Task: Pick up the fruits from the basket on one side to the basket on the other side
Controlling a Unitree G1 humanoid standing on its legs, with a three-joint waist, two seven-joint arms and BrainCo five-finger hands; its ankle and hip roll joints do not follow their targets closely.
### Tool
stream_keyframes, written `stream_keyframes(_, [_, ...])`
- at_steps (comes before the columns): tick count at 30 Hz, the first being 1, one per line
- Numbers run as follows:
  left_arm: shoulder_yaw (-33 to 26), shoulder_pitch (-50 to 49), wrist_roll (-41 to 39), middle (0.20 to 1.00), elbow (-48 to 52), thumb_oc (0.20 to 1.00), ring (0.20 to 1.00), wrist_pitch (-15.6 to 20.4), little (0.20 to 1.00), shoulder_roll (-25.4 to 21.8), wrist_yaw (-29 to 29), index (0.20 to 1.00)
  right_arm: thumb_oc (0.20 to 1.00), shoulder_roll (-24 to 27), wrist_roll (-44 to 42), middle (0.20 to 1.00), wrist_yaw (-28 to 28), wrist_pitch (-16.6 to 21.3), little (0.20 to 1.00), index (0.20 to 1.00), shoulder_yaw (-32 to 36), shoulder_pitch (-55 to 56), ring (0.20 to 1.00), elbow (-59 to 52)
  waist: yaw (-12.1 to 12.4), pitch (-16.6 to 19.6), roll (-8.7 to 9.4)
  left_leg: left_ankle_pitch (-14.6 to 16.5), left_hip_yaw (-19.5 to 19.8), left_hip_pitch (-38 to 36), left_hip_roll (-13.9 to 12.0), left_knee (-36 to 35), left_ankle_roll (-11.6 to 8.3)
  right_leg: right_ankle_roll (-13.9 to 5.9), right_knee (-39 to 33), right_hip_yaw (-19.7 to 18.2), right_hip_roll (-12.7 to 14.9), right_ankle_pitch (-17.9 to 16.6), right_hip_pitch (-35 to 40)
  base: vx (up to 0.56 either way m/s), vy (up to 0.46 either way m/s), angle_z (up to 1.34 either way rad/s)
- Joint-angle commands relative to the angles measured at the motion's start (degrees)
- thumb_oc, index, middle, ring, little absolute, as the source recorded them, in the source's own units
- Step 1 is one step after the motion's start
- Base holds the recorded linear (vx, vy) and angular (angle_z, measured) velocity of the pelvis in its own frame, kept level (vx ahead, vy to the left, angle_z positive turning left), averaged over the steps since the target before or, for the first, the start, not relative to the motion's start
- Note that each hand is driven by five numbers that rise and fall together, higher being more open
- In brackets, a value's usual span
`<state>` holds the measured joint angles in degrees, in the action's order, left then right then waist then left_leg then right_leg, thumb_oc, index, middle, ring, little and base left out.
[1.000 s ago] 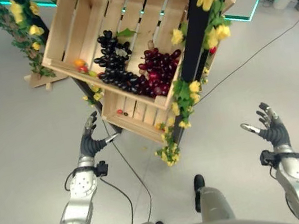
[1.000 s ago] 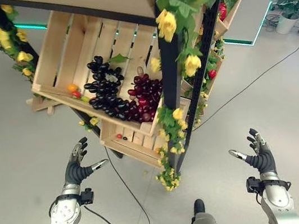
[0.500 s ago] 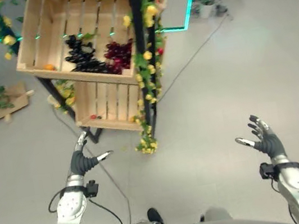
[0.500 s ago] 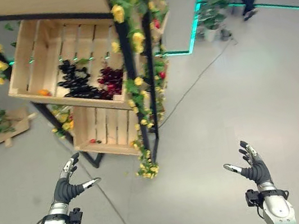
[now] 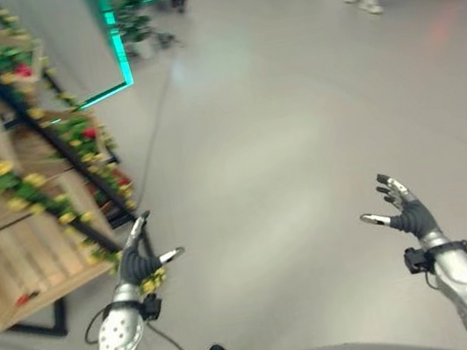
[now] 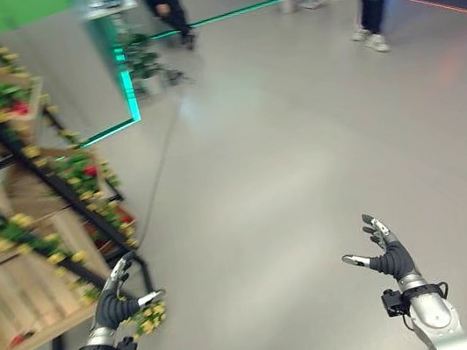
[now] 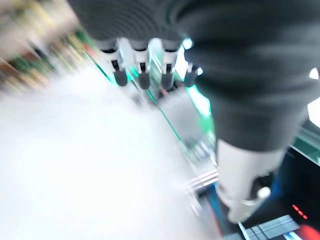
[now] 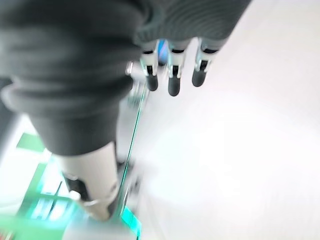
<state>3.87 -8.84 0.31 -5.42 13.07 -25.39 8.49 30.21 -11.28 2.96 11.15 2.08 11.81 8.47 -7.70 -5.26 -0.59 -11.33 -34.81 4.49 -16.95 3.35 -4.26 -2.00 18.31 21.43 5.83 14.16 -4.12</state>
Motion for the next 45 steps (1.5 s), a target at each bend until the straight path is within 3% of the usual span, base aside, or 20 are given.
stream_keyframes(1, [1.6, 7.8, -2.9, 1.0, 2.3, 1.0, 1.0, 2.7, 1.0, -2.6, -0.5, 1.0, 1.0, -0.8, -3.5, 1.0, 2.0, 5.3, 1.0, 1.0, 4.3, -5.2, 1.0, -4.1, -1.1, -4.7, 4.72, 10.4, 4.0, -2.2, -0.5, 9.1, -1.71, -2.5, -12.6, -8.0, -2.5, -6.2, 3.7, 0.05, -0.392, -1.08])
stream_keyframes(4, [3.0, 9.0, -5.3, 1.0, 3.0, 1.0, 1.0, 2.7, 1.0, -1.8, -1.0, 1.0, 1.0, -0.4, -3.9, 1.0, 3.7, 5.6, 1.0, 1.0, 4.9, -6.9, 1.0, -3.4, 0.7, -6.5, 6.44, 15.8, 18.1, 1.1, 5.4, 18.5, 1.38, -0.68, -15.8, -15.5, -5.0, -8.6, 4.6, 0.0, -0.342, -1.57])
stream_keyframes(6, [4.2, 9.3, -5.7, 1.0, 3.6, 1.0, 1.0, 2.6, 1.0, -1.7, -1.4, 1.0, 1.0, -1.1, -4.0, 1.0, 4.9, 5.8, 1.0, 1.0, 5.6, -7.5, 1.0, -2.7, 0.8, -6.3, 7.55, 18.9, 22.0, 4.8, 10.1, 21.1, 2.9, 0.12, -17.1, -21.2, -6.9, -9.5, 5.7, 0.18, -0.211, -2.06])
stream_keyframes(10, [5.2, 8.4, -6.1, 1.0, 3.0, 1.0, 1.0, 2.0, 1.0, -2.1, -1.3, 1.0, 1.0, -2.6, -4.6, 1.0, 5.8, 6.4, 1.0, 1.0, 4.0, -8.5, 1.0, -0.5, 3.0, -6.5, 7.13, 12.8, 34.3, 12.3, 16.5, 13.6, 2.46, -0.12, -15.1, -32.4, -12.1, -8.8, 8.4, 0.27, -0.021, -1.72])
stream_keyframes(11, [5.2, 8.4, -6.1, 1.0, 3.0, 1.0, 1.0, 2.1, 1.0, -2.1, -1.3, 1.0, 1.0, -2.6, -4.5, 1.0, 5.8, 6.4, 1.0, 1.0, 4.0, -8.6, 1.0, -0.5, 3.2, -6.4, 7.22, 12.2, 34.1, 12.2, 16.5, 12.8, 2.39, -0.1, -15.1, -32.7, -12.1, -9.1, 8.1, 0.21, 0.033, -2.03])
stream_keyframes(16, [3.2, 6.5, -6.1, 1.0, 3.3, 1.0, 1.0, 1.9, 1.0, -3.6, -0.5, 1.0, 1.0, -2.4, -3.1, 1.0, 4.9, 5.3, 1.0, 1.0, 1.4, -10.1, 1.0, 0.1, 7.4, -5.7, 6.73, 7.4, 53.2, 13.8, 21.6, 3.8, 1.46, -2.02, -13.1, -46.0, -15.6, -6.8, 11.1, 0.29, 0.094, -1.92])
stream_keyframes(19, [3.0, 6.4, -6.1, 1.0, 3.6, 1.0, 1.0, 1.8, 1.0, -4.1, -0.5, 1.0, 1.0, -2.6, -2.9, 1.0, 4.4, 4.8, 1.0, 1.0, 0.6, -10.8, 1.0, 0.7, 8.4, -4.6, 6.88, 7.4, 52.4, 11.9, 21.6, 4.1, 1.75, -3.2, -13.9, -47.2, -14.1, -6.3, 11.5, 0.24, 0.283, -2.23])
stream_keyframes(21, [3.1, 7.5, -6.1, 1.0, 3.1, 1.0, 1.0, 1.7, 1.0, -5.4, -1.0, 1.0, 1.0, -3.4, -2.9, 1.0, 3.8, 4.2, 1.0, 1.0, 0.6, -10.3, 1.0, -0.1, 7.1, -3.1, 7.48, 9.0, 46.5, 10.3, 20.8, 4.4, 2.95, -5.08, -11.9, -47.1, -11.5, -6.2, 10.5, 0.23, 0.337, -1.72])
stream_keyframes(22, [3.1, 7.5, -6.2, 1.0, 3.0, 1.0, 1.0, 1.7, 1.0, -5.4, -1.0, 1.0, 1.0, -3.5, -2.9, 1.0, 3.8, 4.2, 1.0, 1.0, 0.6, -10.3, 1.0, -0.1, 7.4, -3.1, 7.56, 9.0, 46.2, 10.2, 20.8, 4.3, 2.99, -5.12, -11.7, -47.3, -11.5, -6.1, 10.4, 0.15, 0.324, -1.5])
stream_keyframes(24, [3.3, 9.2, -6.1, 1.0, 2.1, 1.0, 1.0, 1.4, 1.0, -6.7, -0.9, 1.0, 1.0, -4.7, -2.3, 1.0, 3.3, 3.6, 1.0, 1.0, -0.4, -10.3, 1.0, -0.8, 5.9, -2.9, 7.73, 12.2, 39.6, 8.0, 19.5, 4.8, 4.3, -7.96, -7.3, -42.5, -9.5, -7.2, 5.6, 0.07, 0.378, -1.07])
stream_keyframes(25, [3.5, 9.3, -5.6, 1.0, 1.7, 1.0, 1.0, 1.0, 1.0, -6.9, -0.8, 1.0, 1.0, -5.5, -2.3, 1.0, 3.3, 3.5, 1.0, 1.0, -0.5, -10.4, 1.0, -0.9, 5.8, -2.9, 7.55, 13.2, 37.1, 6.2, 18.9, 4.1, 4.57, -8.17, -6.6, -37.9, -7.9, -8.2, 3.6, 0.04, 0.32, -1.13])
stream_keyframes(26, [3.5, 9.4, -5.6, 1.0, 1.7, 1.0, 1.0, 1.0, 1.0, -6.9, -0.8, 1.0, 1.0, -5.5, -2.3, 1.0, 3.3, 3.5, 1.0, 1.0, -0.5, -10.4, 1.0, -0.9, 6.0, -2.9, 7.52, 13.0, 37.0, 6.2, 18.7, 3.8, 4.51, -8.17, -6.6, -38.1, -8.0, -8.4, 3.3, 0.03, 0.218, -1.63])
stream_keyframes(29, [3.0, 9.5, -5.5, 1.0, 0.8, 1.0, 1.0, 0.5, 1.0, -7.0, -1.5, 1.0, 1.0, -6.3, -1.4, 1.0, 2.9, 2.8, 1.0, 1.0, -0.1, -9.8, 1.0, -1.5, 4.4, -3.5, 6.39, 14.2, 32.2, 2.1, 17.3, 2.1, 4.33, -7.67, -7.8, -25.2, -3.6, -10.9, -0.1, 0.03, 0.219, -1.45])
stream_keyframes(31, [2.4, 8.8, -5.5, 1.0, 0.6, 1.0, 1.0, 0.8, 1.0, -6.6, -2.1, 1.0, 1.0, -6.4, -1.1, 1.0, 2.4, 2.8, 1.0, 1.0, 0.7, -8.9, 1.0, -1.0, 1.8, -3.9, 6.18, 15.6, 26.7, -0.2, 16.3, 1.1, 4.31, -8.94, -12.8, -24.5, -1.4, -15.3, -0.9, -0.02, 0.243, -1.09])
stream_keyframes(35, [2.6, 9.5, -5.4, 1.0, 0.2, 1.0, 1.0, 0.7, 1.0, -6.9, -2.0, 1.0, 1.0, -6.8, -1.1, 1.0, 2.8, 2.7, 1.0, 1.0, 0.6, -9.6, 1.0, -0.7, 1.8, -4.5, 5.97, 15.9, 21.7, -0.8, 14.5, 1.1, 4.08, -9.19, -13.2, -19.2, 1.3, -17.1, -2.3, -0.09, 0.107, -1.6])
stream_keyframes(36, [1.6, 8.9, -5.3, 1.0, 1.0, 1.0, 1.0, 0.7, 1.0, -6.8, -1.2, 1.0, 1.0, -7.6, -1.3, 1.0, 3.2, 2.7, 1.0, 1.0, -0.1, -10.2, 1.0, -0.4, 3.1, -4.8, 5.38, 15.7, 14.1, -2.0, 12.3, -0.4, 3.41, -8.77, -14.0, -4.6, 6.4, -16.6, -0.4, -0.14, 0.08, -1.27])
stream_keyframes(38, [1.2, 8.7, -5.2, 1.0, 1.2, 1.0, 1.0, 0.5, 1.0, -6.9, -1.0, 1.0, 1.0, -7.6, -1.1, 1.0, 3.5, 2.4, 1.0, 1.0, -0.1, -10.3, 1.0, -0.3, 3.6, -4.5, 5.27, 16.9, 13.3, -3.1, 12.0, -1.1, 3.02, -9.39, -13.5, -2.4, 7.5, -16.2, 0.3, -0.06, 0.024, -1.53])
stream_keyframes(39, [0.5, 8.6, -5.0, 1.0, 1.1, 1.0, 1.0, 0.3, 1.0, -6.8, -0.7, 1.0, 1.0, -8.1, -1.1, 1.0, 3.9, 2.0, 1.0, 1.0, -0.5, -10.4, 1.0, 0.3, 4.0, -4.3, 5.54, 16.8, 9.0, -3.8, 10.9, -1.4, 2.68, -10.15, -13.1, 4.2, 11.2, -18.5, 0.7, -0.06, -0.07, -1.87])
stream_keyframes(40, [0.1, 8.3, -5.2, 1.0, 1.2, 1.0, 1.0, 0.1, 1.0, -6.6, -0.7, 1.0, 1.0, -8.2, -1.1, 1.0, 4.0, 1.7, 1.0, 1.0, -0.8, -10.7, 1.0, 0.6, 4.5, -4.2, 5.88, 17.0, 7.2, -4.0, 10.5, -1.1, 2.7, -10.59, -13.8, 6.9, 13.1, -20.2, 1.1, -0.1, -0.062, -2.01])
stream_keyframes(45, [-1.3, 7.7, -4.6, 1.0, 0.2, 1.0, 1.0, -0.1, 1.0, -5.8, 0.3, 1.0, 1.0, -8.0, -0.3, 1.0, 4.3, 0.9, 1.0, 1.0, -1.6, -11.9, 1.0, 1.3, 5.1, -2.9, 7.17, 18.6, 1.0, -4.7, 9.4, 2.4, 2.65, -11.85, -17.2, 12.7, 17.0, -24.3, 2.4, 0.02, -0.136, -1.44])
